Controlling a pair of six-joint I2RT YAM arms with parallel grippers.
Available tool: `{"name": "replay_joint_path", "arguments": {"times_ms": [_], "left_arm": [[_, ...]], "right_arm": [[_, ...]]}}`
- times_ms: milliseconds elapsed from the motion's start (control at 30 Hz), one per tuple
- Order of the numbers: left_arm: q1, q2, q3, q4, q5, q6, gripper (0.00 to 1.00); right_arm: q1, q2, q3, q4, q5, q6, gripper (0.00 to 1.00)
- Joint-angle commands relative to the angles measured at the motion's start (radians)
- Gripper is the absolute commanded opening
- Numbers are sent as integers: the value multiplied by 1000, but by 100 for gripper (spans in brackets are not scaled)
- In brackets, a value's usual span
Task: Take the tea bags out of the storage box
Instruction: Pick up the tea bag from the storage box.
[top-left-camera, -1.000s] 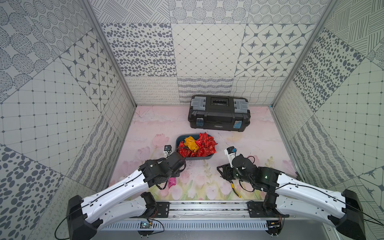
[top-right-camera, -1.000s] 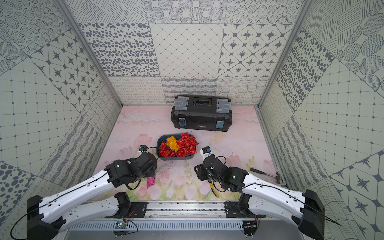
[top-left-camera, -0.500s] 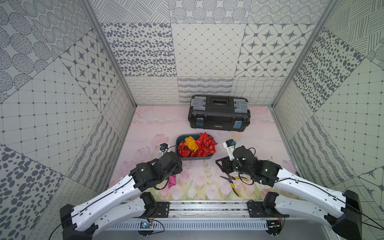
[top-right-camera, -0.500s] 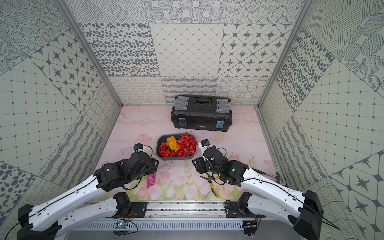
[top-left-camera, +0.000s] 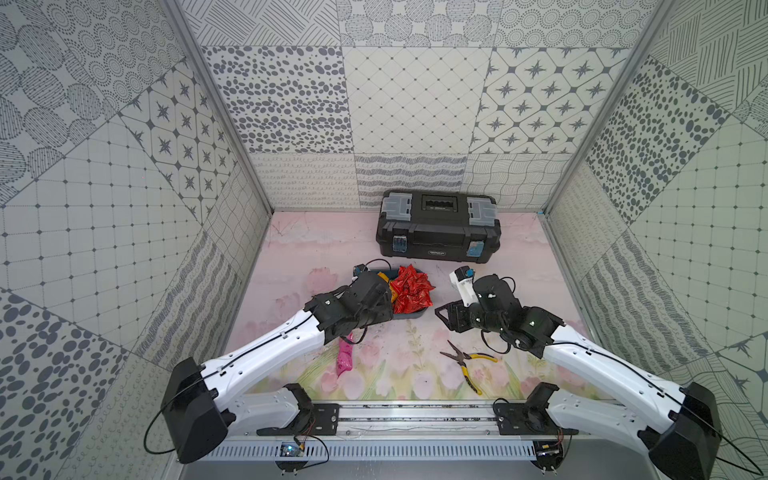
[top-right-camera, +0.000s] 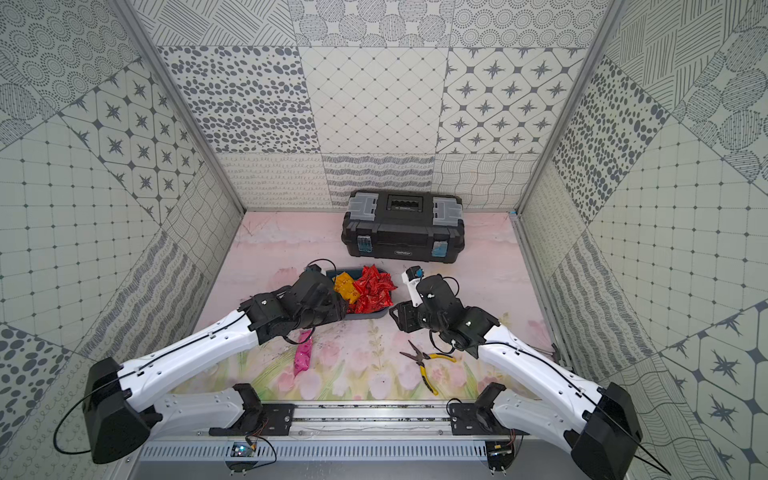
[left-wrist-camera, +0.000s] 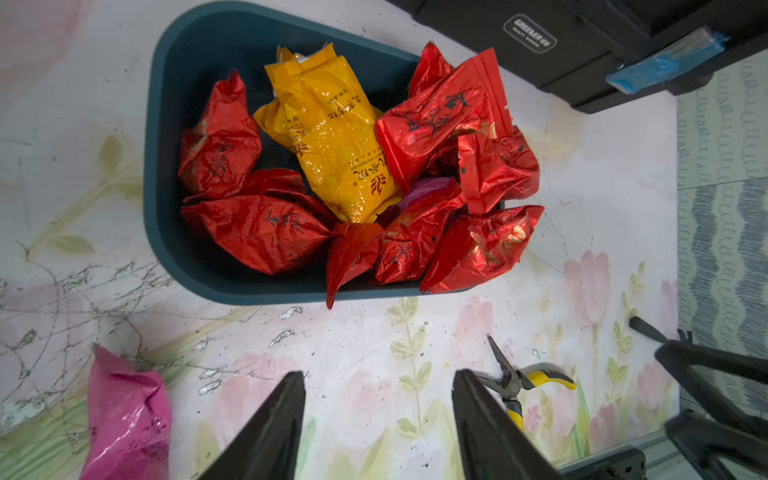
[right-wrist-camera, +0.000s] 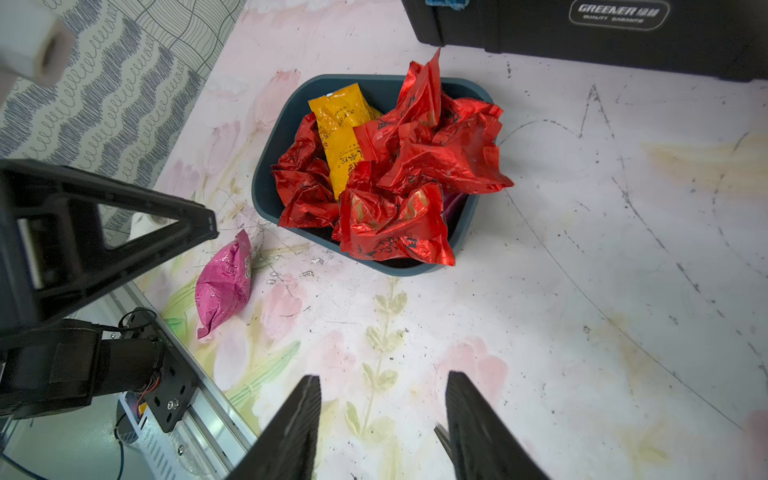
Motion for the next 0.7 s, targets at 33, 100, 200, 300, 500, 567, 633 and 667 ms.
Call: {"name": "replay_joint_path", "arguments": {"times_ms": [33,100,200,300,500,567,633,667], "left_arm": [[73,143,90,17,172,317,72],[88,201,137,-17,179,362,73],[103,275,184,-70,182,424,73],[117,322,191,-78,178,457,69],[132,399,226,-80,162,479,53],[136,414,227,-77,143,478,50],[143,427,229,-68,145,477,46],[144,437,233,-70,145,477,42]], "right_arm": [[-20,11,5,46,-53,-39,53],[-26,20,7,49,-62,-34,53],[-28,22,14,49,-82,-17,53],[-29,10,10,49,-101,2,53],[-29,-2,-5,47,-117,12,53],[-30,-4,-8,45,-117,15,53],[-30,-3,-11,42,-112,16,53],[-29,-5,-9,39,-110,18,53]]}}
